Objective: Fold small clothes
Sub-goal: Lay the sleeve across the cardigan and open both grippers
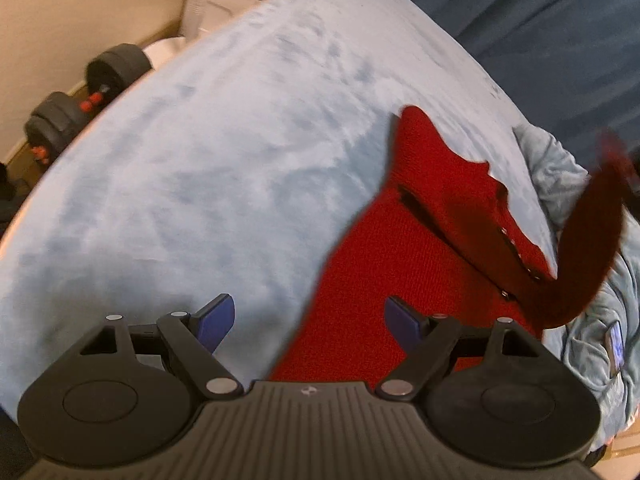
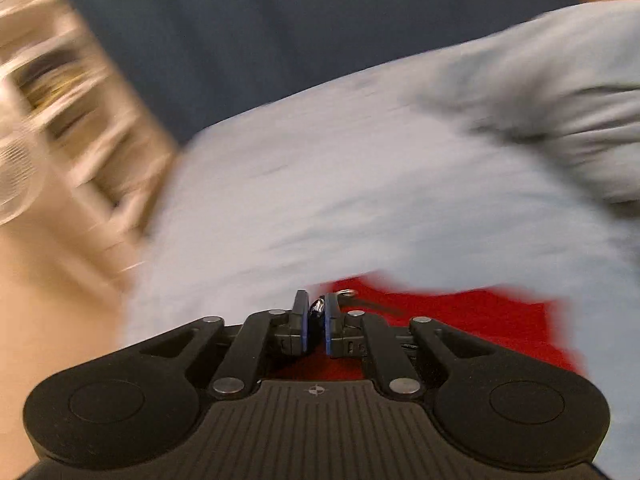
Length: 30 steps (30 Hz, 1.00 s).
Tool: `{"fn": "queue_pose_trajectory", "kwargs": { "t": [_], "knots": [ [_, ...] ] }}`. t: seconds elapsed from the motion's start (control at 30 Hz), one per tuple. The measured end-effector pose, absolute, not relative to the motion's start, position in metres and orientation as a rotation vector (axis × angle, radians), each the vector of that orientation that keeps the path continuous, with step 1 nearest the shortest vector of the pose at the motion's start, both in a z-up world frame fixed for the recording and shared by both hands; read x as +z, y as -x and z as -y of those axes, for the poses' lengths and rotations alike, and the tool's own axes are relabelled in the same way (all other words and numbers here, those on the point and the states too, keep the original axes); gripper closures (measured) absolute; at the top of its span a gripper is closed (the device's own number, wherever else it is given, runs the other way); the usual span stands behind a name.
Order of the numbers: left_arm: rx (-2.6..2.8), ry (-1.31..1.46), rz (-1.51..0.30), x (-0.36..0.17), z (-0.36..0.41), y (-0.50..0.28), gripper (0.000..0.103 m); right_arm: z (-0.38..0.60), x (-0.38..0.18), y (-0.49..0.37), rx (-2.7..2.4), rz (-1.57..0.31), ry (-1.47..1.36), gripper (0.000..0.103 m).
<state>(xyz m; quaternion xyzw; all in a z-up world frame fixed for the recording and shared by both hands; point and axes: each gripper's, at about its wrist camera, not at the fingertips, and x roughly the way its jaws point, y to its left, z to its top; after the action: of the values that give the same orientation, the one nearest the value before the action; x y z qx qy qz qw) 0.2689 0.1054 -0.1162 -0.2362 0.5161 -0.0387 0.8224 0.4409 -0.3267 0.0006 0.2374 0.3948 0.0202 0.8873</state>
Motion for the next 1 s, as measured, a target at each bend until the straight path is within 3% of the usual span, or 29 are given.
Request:
{"fn": "queue_pose_trajectory", "kwargs": {
  "t": [0.03, 0.1, 0.27, 0.5, 0.7, 0.8, 0.83, 0.87, 0.9, 0.93, 0.97, 1.0],
  "knots": [
    [-0.067, 0.502, -1.099, -0.116, -0.113, -0.267, 0.017, 0.301, -0.005, -0.448, 0.089, -0.847, -0.465, 0.067],
    [-0.051, 0.502, -1.091, -0.116, -0.125, -0.265, 0.017, 0.284, -0.012, -0.444, 0.077, -0.810, -0.432, 0.064],
    [-0.034, 0.479, -1.085, -0.128, -0.133, -0.267, 0.017, 0.374, -0.042, -0.399, -0.149, -0.784, -0.440, 0.064],
    [-0.160, 0.413, -1.049, -0.131, -0.077, -0.299, 0.017, 0.514, -0.082, -0.333, -0.478, -0.767, -0.427, 0.062],
    [-0.239, 0.303, -0.985, -0.128, -0.021, -0.382, 0.017, 0.517, -0.116, -0.377, -0.251, -0.810, -0.487, 0.061],
    [-0.257, 0.261, -0.989, -0.134, 0.003, -0.432, 0.017, 0.507, -0.129, -0.414, -0.190, -0.859, -0.432, 0.046],
    [-0.260, 0.243, -0.995, -0.138, 0.012, -0.445, 0.017, 0.503, -0.136, -0.428, -0.184, -0.901, -0.390, 0.045],
    [-0.265, 0.228, -1.016, -0.142, 0.021, -0.459, 0.017, 0.494, -0.144, -0.446, -0.194, -0.956, -0.327, 0.049],
    [-0.271, 0.220, -1.038, -0.146, 0.029, -0.469, 0.017, 0.490, -0.148, -0.454, -0.198, -0.972, -0.273, 0.091],
    [-0.276, 0.208, -1.056, -0.150, 0.036, -0.477, 0.019, 0.488, -0.146, -0.459, -0.224, -0.978, -0.222, 0.089],
    [-0.273, 0.197, -1.054, -0.152, 0.043, -0.482, 0.032, 0.495, -0.143, -0.458, -0.276, -0.939, -0.216, 0.089],
    [-0.278, 0.191, -1.038, -0.152, 0.048, -0.486, 0.052, 0.510, -0.142, -0.459, -0.343, -0.897, -0.229, 0.089]
  ]
}}
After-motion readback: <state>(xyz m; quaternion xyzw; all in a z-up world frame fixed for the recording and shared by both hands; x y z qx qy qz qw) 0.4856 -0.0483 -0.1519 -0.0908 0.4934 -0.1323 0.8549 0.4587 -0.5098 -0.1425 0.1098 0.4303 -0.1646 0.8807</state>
